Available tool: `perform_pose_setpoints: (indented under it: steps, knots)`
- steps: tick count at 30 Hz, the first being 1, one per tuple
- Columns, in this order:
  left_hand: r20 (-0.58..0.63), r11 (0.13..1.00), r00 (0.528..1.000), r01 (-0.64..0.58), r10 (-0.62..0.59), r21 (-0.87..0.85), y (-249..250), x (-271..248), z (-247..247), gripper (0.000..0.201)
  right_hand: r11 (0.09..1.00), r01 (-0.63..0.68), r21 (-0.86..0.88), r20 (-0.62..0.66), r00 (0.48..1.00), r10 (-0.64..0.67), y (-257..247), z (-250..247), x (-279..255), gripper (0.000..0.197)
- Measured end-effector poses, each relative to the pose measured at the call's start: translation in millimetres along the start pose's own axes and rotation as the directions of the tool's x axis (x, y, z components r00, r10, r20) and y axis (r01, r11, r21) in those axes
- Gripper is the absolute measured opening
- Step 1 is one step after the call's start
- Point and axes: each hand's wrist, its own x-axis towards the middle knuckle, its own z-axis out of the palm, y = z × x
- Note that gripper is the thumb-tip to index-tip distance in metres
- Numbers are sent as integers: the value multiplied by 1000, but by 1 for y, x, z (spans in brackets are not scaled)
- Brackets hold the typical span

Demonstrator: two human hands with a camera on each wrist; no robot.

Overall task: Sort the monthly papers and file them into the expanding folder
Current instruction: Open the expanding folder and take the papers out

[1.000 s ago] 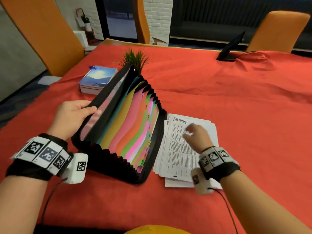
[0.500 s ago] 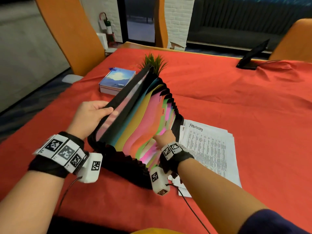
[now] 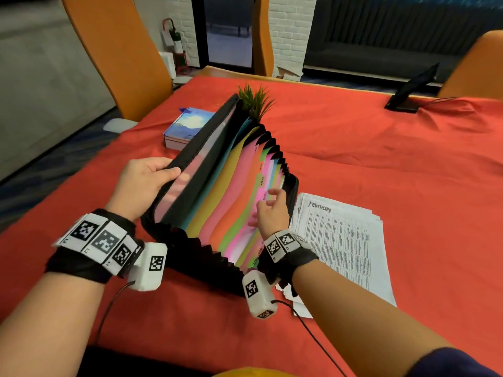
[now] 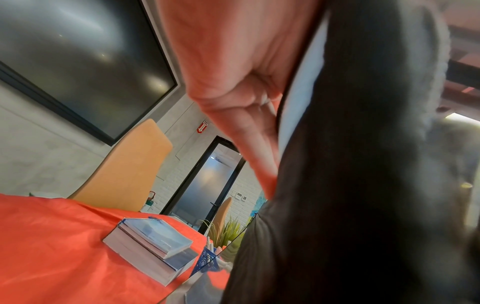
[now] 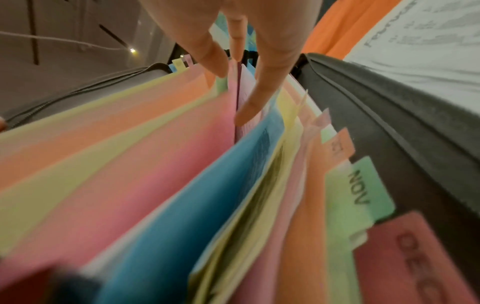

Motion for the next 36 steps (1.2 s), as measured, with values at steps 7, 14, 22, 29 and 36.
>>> perform_pose_setpoints:
  steps: [7, 14, 22, 29, 36]
  knots:
    - [0, 1000, 1000, 7, -7, 22, 2, -1, 2, 21, 988, -9, -151, 16, 1000, 11, 0, 2, 18, 31]
    - [3, 1000, 1000, 6, -6, -8, 4, -5, 4, 16, 952, -251, -174, 103, 957, 271, 4, 4, 28, 27]
    - [-15, 1000, 1000, 25, -25, 3, -3, 1, 8, 16, 908, -273, -316, 246, 901, 357, -2, -1, 21, 7]
    - [-33, 998, 999, -7, 9, 65, -4, 10, 15, 16, 942, -173, -287, 16, 983, 185, 0, -129, 40, 20]
    - [-35, 995, 999, -15, 18, 95, -3, 14, 26, 19, 824, -397, -403, -138, 917, 374, 68, -241, 17, 30]
